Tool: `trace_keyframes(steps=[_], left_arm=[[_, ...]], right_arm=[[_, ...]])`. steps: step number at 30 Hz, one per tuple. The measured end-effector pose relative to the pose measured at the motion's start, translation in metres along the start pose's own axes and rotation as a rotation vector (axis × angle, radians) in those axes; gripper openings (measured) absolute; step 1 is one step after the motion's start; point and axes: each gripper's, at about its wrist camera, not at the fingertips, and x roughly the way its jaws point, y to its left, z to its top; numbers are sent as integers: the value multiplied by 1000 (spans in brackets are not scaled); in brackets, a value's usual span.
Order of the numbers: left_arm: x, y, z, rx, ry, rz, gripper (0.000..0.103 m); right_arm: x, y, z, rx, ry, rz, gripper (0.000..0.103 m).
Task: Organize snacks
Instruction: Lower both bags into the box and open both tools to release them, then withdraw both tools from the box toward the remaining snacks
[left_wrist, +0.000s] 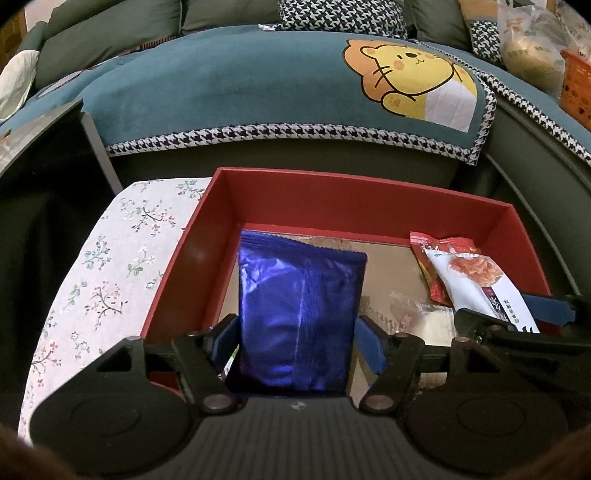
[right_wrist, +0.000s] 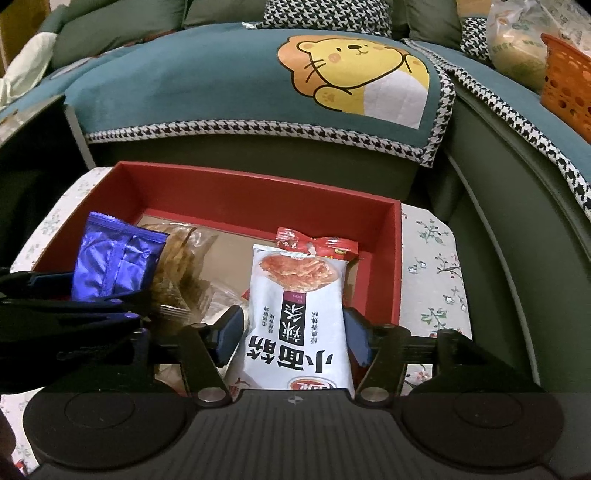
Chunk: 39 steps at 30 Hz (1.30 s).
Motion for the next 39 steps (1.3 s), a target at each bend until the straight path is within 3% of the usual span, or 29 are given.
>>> trace_keyframes(steps=[17,30,39], left_arm=[[-28,18,4,-32,-52,-26,103],[-40,35,0,-59,-54,-35,103],[-48,51,-6,-79,-52,-31,103]], right_arm=[[-17,-4,2,36,-44,-15,72],[-20,-8,3,62,-44,-12,84],[-29,-16,-3,93,-43,-44,85]])
